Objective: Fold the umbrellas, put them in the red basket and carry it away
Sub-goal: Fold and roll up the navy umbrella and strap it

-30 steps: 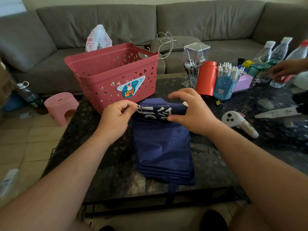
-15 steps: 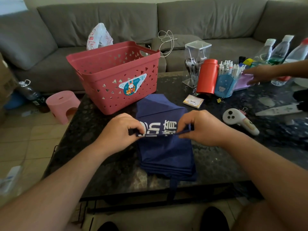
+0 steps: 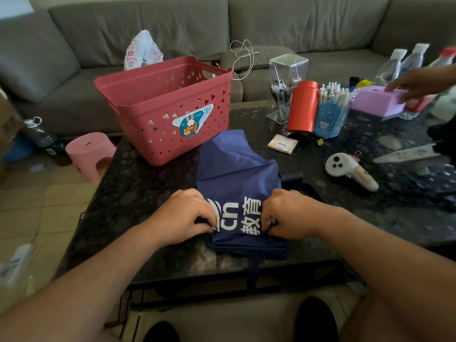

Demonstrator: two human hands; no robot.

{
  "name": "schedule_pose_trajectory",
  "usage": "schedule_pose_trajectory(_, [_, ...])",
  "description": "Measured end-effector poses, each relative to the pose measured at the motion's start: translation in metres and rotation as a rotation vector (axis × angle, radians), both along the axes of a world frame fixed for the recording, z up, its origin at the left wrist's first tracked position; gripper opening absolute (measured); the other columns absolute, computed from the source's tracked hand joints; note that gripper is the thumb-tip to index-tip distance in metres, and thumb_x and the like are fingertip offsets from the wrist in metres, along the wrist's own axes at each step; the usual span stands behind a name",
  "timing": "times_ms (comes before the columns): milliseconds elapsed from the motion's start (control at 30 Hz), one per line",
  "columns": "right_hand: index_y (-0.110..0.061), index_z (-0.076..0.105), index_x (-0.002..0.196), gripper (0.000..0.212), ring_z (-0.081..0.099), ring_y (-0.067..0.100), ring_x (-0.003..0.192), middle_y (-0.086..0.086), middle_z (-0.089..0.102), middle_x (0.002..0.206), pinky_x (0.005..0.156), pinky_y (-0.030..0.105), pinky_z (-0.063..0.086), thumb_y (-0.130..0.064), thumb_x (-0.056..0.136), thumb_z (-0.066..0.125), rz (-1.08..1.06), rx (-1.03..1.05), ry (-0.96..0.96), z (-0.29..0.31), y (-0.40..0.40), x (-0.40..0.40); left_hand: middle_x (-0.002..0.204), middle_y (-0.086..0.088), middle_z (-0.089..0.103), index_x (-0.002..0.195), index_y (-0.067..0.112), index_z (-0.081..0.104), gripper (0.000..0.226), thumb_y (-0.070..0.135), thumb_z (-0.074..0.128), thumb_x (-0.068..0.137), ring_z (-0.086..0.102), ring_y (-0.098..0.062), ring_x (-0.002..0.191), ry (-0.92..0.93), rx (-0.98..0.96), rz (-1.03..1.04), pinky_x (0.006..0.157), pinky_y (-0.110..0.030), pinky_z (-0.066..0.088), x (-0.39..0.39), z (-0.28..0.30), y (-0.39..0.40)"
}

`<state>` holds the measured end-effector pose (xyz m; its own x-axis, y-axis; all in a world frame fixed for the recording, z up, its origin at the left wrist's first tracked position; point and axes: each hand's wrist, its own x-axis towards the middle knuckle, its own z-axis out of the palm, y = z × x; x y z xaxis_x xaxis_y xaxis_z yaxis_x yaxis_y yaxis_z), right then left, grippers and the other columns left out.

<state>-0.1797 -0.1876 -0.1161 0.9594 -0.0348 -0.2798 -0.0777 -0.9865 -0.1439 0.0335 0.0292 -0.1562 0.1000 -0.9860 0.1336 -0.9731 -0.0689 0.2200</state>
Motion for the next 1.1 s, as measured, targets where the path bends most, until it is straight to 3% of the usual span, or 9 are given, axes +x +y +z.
schedule_pose_trajectory(133, [-0.036, 0.076, 0.098, 0.027, 0.057, 0.010, 0.099, -0.020, 0.069, 0.098, 0.092, 0.040, 0.051, -0.047, 0.083, 0.057, -0.096, 0.080, 0.081, 0.007, 0.002, 0.002, 0.109, 0.039, 0.068, 0.098, 0.050, 0.079, 0.012, 0.054, 0.078, 0.087, 0.049, -0.001, 0.108, 0.021, 0.067, 0.046, 0.094, -0.031, 0.036, 0.000, -0.001, 0.001])
schedule_pose_trajectory(333, [-0.030, 0.076, 0.084, 0.036, 0.055, 0.017, 0.079, -0.010, 0.066, 0.081, 0.070, 0.039, 0.051, -0.048, 0.085, 0.045, -0.031, -0.014, -0.347, -0.007, 0.018, 0.012, 0.103, 0.038, 0.068, 0.103, 0.055, 0.069, 0.021, 0.064, 0.063, 0.085, 0.058, -0.001, 0.101, 0.127, 0.065, 0.051, 0.094, -0.039, 0.050, -0.002, 0.002, 0.000])
schedule_pose_trajectory(467, [-0.038, 0.074, 0.106, 0.035, 0.056, 0.020, 0.092, -0.010, 0.063, 0.100, 0.069, 0.036, 0.045, -0.056, 0.081, 0.056, 0.074, -0.018, -0.345, -0.016, 0.032, 0.014, 0.093, 0.027, 0.072, 0.094, 0.044, 0.078, 0.008, 0.045, 0.077, 0.086, 0.060, -0.003, 0.097, 0.234, 0.002, 0.096, 0.094, -0.036, 0.050, -0.006, 0.001, 0.001])
schedule_pose_trajectory(533, [-0.036, 0.065, 0.115, 0.039, 0.056, 0.023, 0.094, -0.006, 0.058, 0.105, 0.067, 0.035, 0.039, -0.049, 0.078, 0.062, 0.088, -0.093, -0.305, -0.021, 0.036, 0.015, 0.090, 0.029, 0.071, 0.093, 0.040, 0.079, 0.011, 0.033, 0.084, 0.086, 0.061, -0.002, 0.098, 0.284, -0.048, 0.146, 0.093, -0.034, 0.050, -0.008, 0.000, 0.004])
schedule_pose_trajectory(633, [-0.028, 0.055, 0.116, 0.039, 0.056, 0.029, 0.092, -0.002, 0.053, 0.102, 0.063, 0.040, 0.044, -0.024, 0.079, 0.065, 0.044, -0.086, -0.343, -0.023, 0.033, 0.018, 0.092, 0.027, 0.072, 0.094, 0.042, 0.075, 0.011, 0.042, 0.080, 0.084, 0.062, -0.002, 0.100, 0.351, -0.122, 0.197, 0.090, -0.035, 0.052, -0.010, 0.000, 0.007])
schedule_pose_trajectory(733, [-0.024, 0.061, 0.097, 0.023, 0.058, 0.031, 0.086, -0.006, 0.050, 0.090, 0.061, 0.047, 0.052, -0.011, 0.078, 0.061, 0.042, 0.027, -0.376, -0.020, 0.028, 0.018, 0.095, 0.026, 0.068, 0.096, 0.041, 0.067, 0.034, 0.067, 0.068, 0.074, 0.056, -0.006, 0.100, 0.245, -0.121, 0.227, 0.092, -0.040, 0.048, -0.019, 0.000, 0.007])
schedule_pose_trajectory(833, [-0.024, 0.069, 0.093, 0.020, 0.062, 0.026, 0.089, -0.005, 0.061, 0.094, 0.067, 0.042, 0.053, -0.009, 0.080, 0.064, 0.018, 0.074, -0.348, -0.015, 0.028, 0.016, 0.097, 0.025, 0.057, 0.098, 0.042, 0.055, 0.052, 0.080, 0.062, 0.065, 0.048, -0.012, 0.102, 0.073, -0.043, 0.272, 0.086, -0.037, 0.036, -0.027, 0.000, 0.004])
schedule_pose_trajectory(1000, [-0.025, 0.072, 0.093, 0.023, 0.063, 0.020, 0.089, -0.008, 0.065, 0.092, 0.072, 0.039, 0.054, -0.008, 0.079, 0.064, -0.003, 0.125, -0.362, -0.012, 0.025, 0.013, 0.111, 0.014, 0.047, 0.111, 0.044, 0.056, 0.053, 0.050, 0.079, 0.064, 0.051, -0.023, 0.106, 0.030, -0.097, 0.323, 0.087, -0.039, 0.037, -0.027, -0.005, 0.004])
schedule_pose_trajectory(1100, [-0.025, 0.071, 0.088, 0.023, 0.059, 0.013, 0.079, -0.018, 0.054, 0.079, 0.070, 0.036, 0.054, -0.006, 0.076, 0.065, 0.000, 0.179, -0.378, -0.009, 0.020, 0.009, 0.114, 0.007, 0.043, 0.117, 0.040, 0.053, 0.067, 0.046, 0.092, 0.063, 0.053, -0.028, 0.108, 0.022, -0.086, 0.430, 0.088, -0.044, 0.044, -0.023, -0.008, 0.004])
